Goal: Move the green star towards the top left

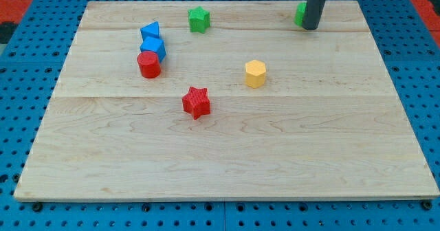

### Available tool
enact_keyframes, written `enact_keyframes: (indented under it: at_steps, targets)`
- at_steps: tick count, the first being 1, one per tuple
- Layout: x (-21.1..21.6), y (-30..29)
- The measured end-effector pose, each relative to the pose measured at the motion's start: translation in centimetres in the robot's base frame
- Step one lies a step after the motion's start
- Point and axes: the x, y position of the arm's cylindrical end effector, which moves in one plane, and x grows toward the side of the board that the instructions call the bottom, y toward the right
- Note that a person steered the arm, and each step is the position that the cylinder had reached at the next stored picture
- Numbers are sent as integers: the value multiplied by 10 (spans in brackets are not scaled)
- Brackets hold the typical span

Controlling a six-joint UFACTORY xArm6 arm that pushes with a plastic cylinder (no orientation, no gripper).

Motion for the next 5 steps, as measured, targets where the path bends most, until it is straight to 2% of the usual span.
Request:
enact_keyframes:
  at_steps: [1,2,4,5]
  targets:
    - [41,-115]
    - [26,-230]
    - [-53,-209]
    - [-56,-198]
